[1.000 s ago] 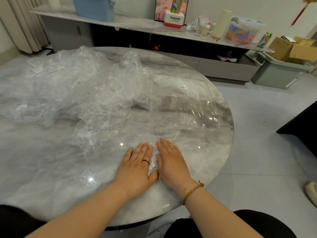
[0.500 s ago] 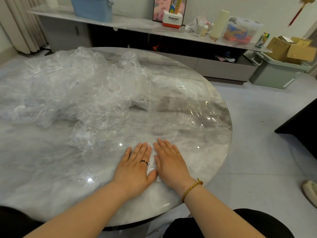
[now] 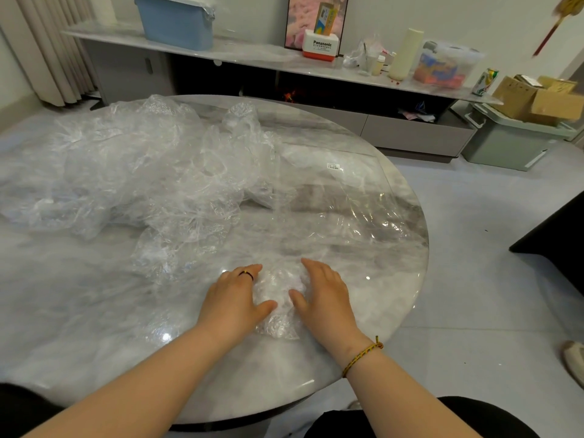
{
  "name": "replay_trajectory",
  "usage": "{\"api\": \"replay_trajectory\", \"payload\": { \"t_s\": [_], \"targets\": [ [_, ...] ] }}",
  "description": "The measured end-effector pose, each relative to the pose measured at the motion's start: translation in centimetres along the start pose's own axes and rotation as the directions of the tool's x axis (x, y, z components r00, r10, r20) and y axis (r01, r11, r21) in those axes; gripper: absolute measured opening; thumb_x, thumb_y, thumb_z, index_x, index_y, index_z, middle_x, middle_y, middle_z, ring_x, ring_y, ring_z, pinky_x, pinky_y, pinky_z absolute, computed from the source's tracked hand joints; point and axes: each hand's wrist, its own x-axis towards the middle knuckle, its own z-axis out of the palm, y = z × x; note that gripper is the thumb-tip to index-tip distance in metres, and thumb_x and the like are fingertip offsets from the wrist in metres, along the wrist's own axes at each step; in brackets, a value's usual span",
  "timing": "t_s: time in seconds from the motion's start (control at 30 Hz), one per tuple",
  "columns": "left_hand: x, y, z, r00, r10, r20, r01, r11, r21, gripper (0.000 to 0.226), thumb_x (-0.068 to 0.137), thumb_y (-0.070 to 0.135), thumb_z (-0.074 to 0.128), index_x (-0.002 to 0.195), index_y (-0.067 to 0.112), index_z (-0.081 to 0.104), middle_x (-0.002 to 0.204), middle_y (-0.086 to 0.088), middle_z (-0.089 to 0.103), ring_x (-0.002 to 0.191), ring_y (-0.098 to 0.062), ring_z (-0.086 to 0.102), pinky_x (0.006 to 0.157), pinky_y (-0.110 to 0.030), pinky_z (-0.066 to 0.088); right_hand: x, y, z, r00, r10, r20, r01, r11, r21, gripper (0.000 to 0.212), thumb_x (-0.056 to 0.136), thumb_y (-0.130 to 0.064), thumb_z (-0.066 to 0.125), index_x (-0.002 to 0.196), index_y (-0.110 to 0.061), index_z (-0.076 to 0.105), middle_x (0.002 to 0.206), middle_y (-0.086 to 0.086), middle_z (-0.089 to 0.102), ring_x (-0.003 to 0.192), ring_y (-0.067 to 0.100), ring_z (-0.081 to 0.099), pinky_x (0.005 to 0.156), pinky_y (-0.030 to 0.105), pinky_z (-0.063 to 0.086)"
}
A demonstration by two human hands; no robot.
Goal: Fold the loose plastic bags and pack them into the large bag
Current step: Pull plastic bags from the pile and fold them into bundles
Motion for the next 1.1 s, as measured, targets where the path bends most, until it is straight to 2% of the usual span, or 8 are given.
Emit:
{"api": "replay_trajectory", "payload": {
  "t_s": [0.27, 0.37, 0.5, 0.6, 0.67, 0.8, 1.0, 1.1],
  "targets": [
    [1.0, 0.4, -0.6, 0.987, -0.114, 0.117, 0.108, 0.993, 0.054, 0.029, 0.080, 0.033, 0.064, 0.102, 0.017, 0.053, 0.090, 0.004, 0.060, 0.092, -0.019, 0.058, 0.072, -0.025, 0.040, 0.7, 0.3, -2.0, 0.968, 0.228, 0.107, -0.245, 0.950, 0.196, 0.045, 0.092, -0.034, 0.052, 0.132, -0.017, 0.042, 0.119, -0.001, 0.053, 0.120, 0.018, 0.040, 0.101, 0.027, 0.032],
    [0.9, 0.2, -0.6, 0.984, -0.159, 0.084, 0.173, 0.963, -0.208, 0.024, 0.082, 0.026, 0.066, 0.073, 0.015, 0.047, 0.067, 0.003, 0.045, 0.065, -0.016, 0.047, 0.057, -0.022, 0.034, 0.9, 0.2, -2.5, 0.953, 0.277, 0.127, -0.304, 0.891, 0.337, 0.044, 0.090, -0.032, 0.054, 0.129, -0.014, 0.045, 0.103, -0.004, 0.049, 0.110, 0.016, 0.048, 0.086, 0.023, 0.039],
    [1.0, 0.7, -1.3, 0.951, -0.304, 0.053, 0.221, 0.552, -0.804, 0.012, 0.081, 0.010, 0.068, 0.080, 0.012, 0.056, 0.075, 0.000, 0.055, 0.069, -0.015, 0.052, 0.059, -0.021, 0.042, 0.3, -0.9, -3.5, 0.936, 0.250, 0.247, -0.348, 0.763, 0.545, 0.041, 0.087, -0.039, 0.059, 0.120, -0.018, 0.047, 0.091, -0.012, 0.047, 0.084, 0.004, 0.048, 0.063, 0.013, 0.037],
    [1.4, 0.9, -1.5, 0.934, -0.355, 0.037, 0.181, 0.381, -0.906, 0.009, 0.082, 0.009, 0.066, 0.087, 0.007, 0.060, 0.082, -0.007, 0.062, 0.077, -0.022, 0.057, 0.066, -0.026, 0.043, -0.4, -1.9, -3.3, 0.919, 0.116, 0.376, -0.347, 0.690, 0.636, 0.048, 0.073, -0.045, 0.069, 0.109, -0.024, 0.044, 0.097, -0.011, 0.051, 0.081, 0.000, 0.050, 0.062, 0.011, 0.038],
    [1.3, 1.1, -1.4, 0.942, -0.333, 0.051, 0.167, 0.331, -0.929, 0.014, 0.081, 0.009, 0.066, 0.093, 0.004, 0.061, 0.082, -0.007, 0.065, 0.080, -0.024, 0.059, 0.069, -0.027, 0.043, -0.6, -2.3, -2.8, 0.952, 0.072, 0.298, -0.272, 0.649, 0.710, 0.031, 0.076, -0.029, 0.074, 0.088, -0.021, 0.046, 0.081, -0.009, 0.049, 0.072, 0.004, 0.047, 0.058, 0.008, 0.036],
    [0.4, 1.9, -0.7, 0.969, -0.234, 0.082, 0.163, 0.353, -0.921, 0.015, 0.081, 0.003, 0.064, 0.071, 0.012, 0.058, 0.052, 0.009, 0.060, 0.053, -0.006, 0.054, 0.054, -0.015, 0.043, -0.6, -2.7, -2.5, 0.986, 0.133, 0.099, -0.157, 0.559, 0.814, 0.021, 0.083, -0.011, 0.066, 0.071, -0.017, 0.050, 0.065, -0.007, 0.046, 0.061, 0.006, 0.044, 0.059, 0.013, 0.038],
    [0.0, 2.1, -0.4, 0.967, -0.173, 0.188, 0.244, 0.403, -0.882, 0.019, 0.083, 0.007, 0.063, 0.091, 0.019, 0.051, 0.084, 0.000, 0.060, 0.073, -0.012, 0.059, 0.067, -0.021, 0.046, 0.3, -2.0, -3.7, 0.944, 0.330, 0.014, -0.156, 0.407, 0.900, 0.023, 0.087, 0.001, 0.055, 0.071, -0.016, 0.058, 0.071, -0.007, 0.059, 0.064, 0.003, 0.055, 0.059, 0.011, 0.043],
    [0.9, 1.8, -1.1, 0.981, -0.182, 0.073, 0.164, 0.550, -0.819, 0.017, 0.088, 0.020, 0.058, 0.092, 0.032, 0.047, 0.093, 0.001, 0.060, 0.083, -0.013, 0.059, 0.074, -0.021, 0.044, 1.0, -0.8, -5.4, 0.899, 0.436, -0.039, -0.168, 0.425, 0.889, 0.016, 0.087, 0.001, 0.054, 0.076, -0.010, 0.059, 0.070, -0.006, 0.055, 0.062, 0.005, 0.050, 0.052, 0.009, 0.040]
  ]
}}
